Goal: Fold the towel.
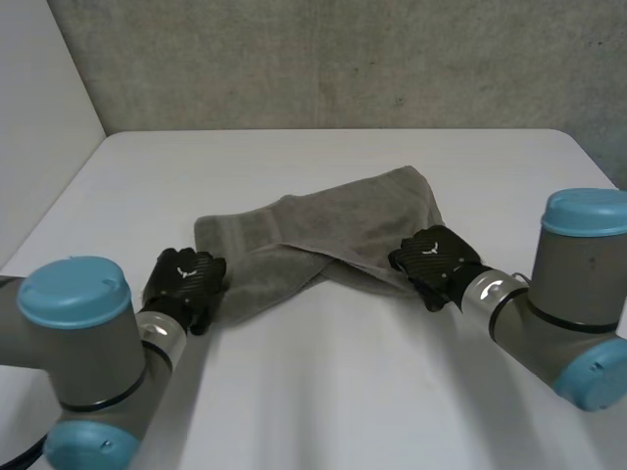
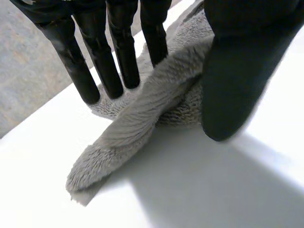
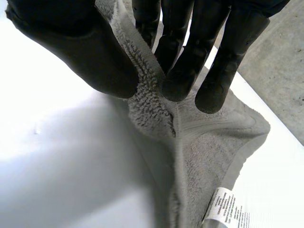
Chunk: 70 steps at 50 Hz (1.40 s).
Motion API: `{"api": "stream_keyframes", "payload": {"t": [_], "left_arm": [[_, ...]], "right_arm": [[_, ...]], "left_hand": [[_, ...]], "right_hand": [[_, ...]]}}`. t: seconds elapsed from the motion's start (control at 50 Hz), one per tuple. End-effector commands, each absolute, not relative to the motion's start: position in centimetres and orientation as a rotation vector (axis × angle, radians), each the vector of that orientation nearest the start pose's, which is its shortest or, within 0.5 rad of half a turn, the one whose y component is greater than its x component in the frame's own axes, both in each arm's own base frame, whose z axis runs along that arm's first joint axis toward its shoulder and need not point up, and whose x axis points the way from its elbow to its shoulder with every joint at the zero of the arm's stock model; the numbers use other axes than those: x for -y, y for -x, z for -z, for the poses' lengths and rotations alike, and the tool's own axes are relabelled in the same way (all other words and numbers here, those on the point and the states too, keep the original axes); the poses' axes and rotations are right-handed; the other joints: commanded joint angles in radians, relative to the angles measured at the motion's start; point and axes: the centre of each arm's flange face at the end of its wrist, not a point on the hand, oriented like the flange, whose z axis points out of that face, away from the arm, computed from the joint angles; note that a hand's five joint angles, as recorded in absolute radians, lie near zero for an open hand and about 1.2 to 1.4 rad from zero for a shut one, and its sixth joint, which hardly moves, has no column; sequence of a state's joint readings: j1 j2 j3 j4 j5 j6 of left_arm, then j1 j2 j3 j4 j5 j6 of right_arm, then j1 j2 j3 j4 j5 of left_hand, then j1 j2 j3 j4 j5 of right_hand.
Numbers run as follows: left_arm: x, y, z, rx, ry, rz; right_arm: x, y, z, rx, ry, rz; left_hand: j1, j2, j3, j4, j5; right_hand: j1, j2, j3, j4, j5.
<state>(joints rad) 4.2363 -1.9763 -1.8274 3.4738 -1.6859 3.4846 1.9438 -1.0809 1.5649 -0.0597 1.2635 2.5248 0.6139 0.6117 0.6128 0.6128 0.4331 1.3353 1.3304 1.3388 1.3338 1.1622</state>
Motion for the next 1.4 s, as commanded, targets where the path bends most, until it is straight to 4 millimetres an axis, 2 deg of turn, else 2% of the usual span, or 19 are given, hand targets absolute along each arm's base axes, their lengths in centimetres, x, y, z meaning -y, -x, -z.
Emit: {"api": "stream_keyframes", "payload": {"t": [0.02,0.2,0.34,0.68,0.94,1.0,1.06,1.12,1.16,1.18,1.2,1.22,1.26,1.28,1.3,1.32,1.34,1.36,1.4], "left_arm": [[20.8,24.8,-16.1,-2.383,-0.949,1.796],[21.0,24.7,-19.9,-2.309,-0.925,1.946],[24.2,24.9,-22.3,-2.254,-0.884,2.077],[27.1,26.6,-16.7,-2.432,-0.994,1.808],[29.8,26.5,-14.9,-2.489,-0.975,1.696],[30.3,25.8,-14.5,-2.518,-0.969,1.625],[30.3,25.8,-14.7,-2.526,-0.967,1.607],[30.2,25.9,-14.7,-2.527,-0.973,1.603],[29.9,25.9,-15.4,-2.515,-0.972,1.627],[29.7,25.8,-18.0,-2.471,-0.94,1.719],[29.1,25.7,-20.3,-2.427,-0.929,1.799],[29.0,25.7,-20.4,-2.426,-0.929,1.8],[28.4,25.6,-22.3,-2.382,-0.914,1.87],[27.6,25.4,-25.0,-2.317,-0.886,1.971],[27.6,25.4,-25.0,-2.316,-0.885,1.972],[26.8,25.1,-27.4,-2.256,-0.856,2.063],[25.9,24.9,-29.5,-2.2,-0.827,2.148],[25.9,24.9,-29.5,-2.199,-0.827,2.149],[24.0,24.2,-33.4,-2.094,-0.76,2.308]], "right_arm": [[25.3,-25.5,-16.9,-2.123,1.377,1.678],[24.5,-22.4,-15.9,-2.165,1.348,1.623],[25.8,-21.0,-15.4,-2.181,1.309,1.687],[26.1,-20.3,-15.1,-2.199,1.362,1.703],[26.0,-20.3,-14.8,-2.203,1.363,1.688],[26.0,-20.4,-14.8,-2.201,1.367,1.685],[26.1,-20.3,-14.9,-2.206,1.362,1.693],[26.4,-20.2,-15.7,-2.203,1.353,1.729],[26.7,-20.1,-16.7,-2.192,1.345,1.776],[26.7,-20.1,-16.7,-2.192,1.345,1.776],[26.8,-20.2,-18.9,-2.148,1.341,1.867],[26.8,-20.2,-19.0,-2.148,1.341,1.868],[26.2,-20.0,-24.3,-2.059,1.321,2.022],[26.2,-20.0,-24.3,-2.058,1.321,2.023],[26.1,-19.8,-26.6,-2.041,1.291,2.065],[26.0,-19.8,-26.6,-2.041,1.291,2.066],[25.6,-19.7,-28.8,-2.027,1.259,2.085],[25.0,-19.5,-30.9,-2.015,1.239,2.103],[24.5,-19.5,-32.7,-2.002,1.234,2.112]], "left_hand": [[-0.329,-0.327,-0.328,-0.328,-0.322],[-0.424,-0.422,-0.423,-0.423,-0.418],[-0.383,-0.381,-0.382,-0.382,-0.377],[-0.254,-0.251,-0.253,-0.253,-0.247],[-0.124,-0.122,-0.123,-0.123,-0.118],[0.14,0.142,0.141,0.141,0.146],[0.689,0.691,0.69,0.69,0.695],[0.782,0.785,0.783,0.783,0.789],[0.782,0.785,0.783,0.783,0.789],[0.782,0.785,0.783,0.783,0.789],[0.782,0.785,0.783,0.783,0.789],[0.782,0.785,0.783,0.783,0.789],[0.782,0.785,0.783,0.783,0.789],[0.782,0.785,0.783,0.783,0.789],[0.782,0.785,0.783,0.783,0.789],[0.782,0.785,0.783,0.783,0.789],[0.782,0.785,0.783,0.783,0.789],[0.782,0.785,0.783,0.783,0.789],[0.782,0.785,0.783,0.783,0.789]], "right_hand": [[0.061,0.066,0.058,0.062,0.06],[0.061,0.066,0.058,0.062,0.06],[0.061,0.066,0.058,0.062,0.06],[0.061,0.066,0.058,0.062,0.06],[0.061,0.066,0.058,0.062,0.06],[0.061,0.066,0.058,0.062,0.06],[0.061,0.066,0.058,0.062,0.06],[0.061,0.066,0.058,0.062,0.06],[0.061,0.066,0.058,0.062,0.06],[0.061,0.066,0.058,0.062,0.06],[0.061,0.066,0.058,0.062,0.06],[0.061,0.066,0.058,0.062,0.06],[0.061,0.066,0.058,0.062,0.06],[0.061,0.066,0.058,0.062,0.06],[0.061,0.066,0.058,0.062,0.06],[0.061,0.066,0.058,0.062,0.06],[0.061,0.066,0.058,0.062,0.06],[0.061,0.066,0.058,0.062,0.06],[0.061,0.066,0.058,0.062,0.06]]}}
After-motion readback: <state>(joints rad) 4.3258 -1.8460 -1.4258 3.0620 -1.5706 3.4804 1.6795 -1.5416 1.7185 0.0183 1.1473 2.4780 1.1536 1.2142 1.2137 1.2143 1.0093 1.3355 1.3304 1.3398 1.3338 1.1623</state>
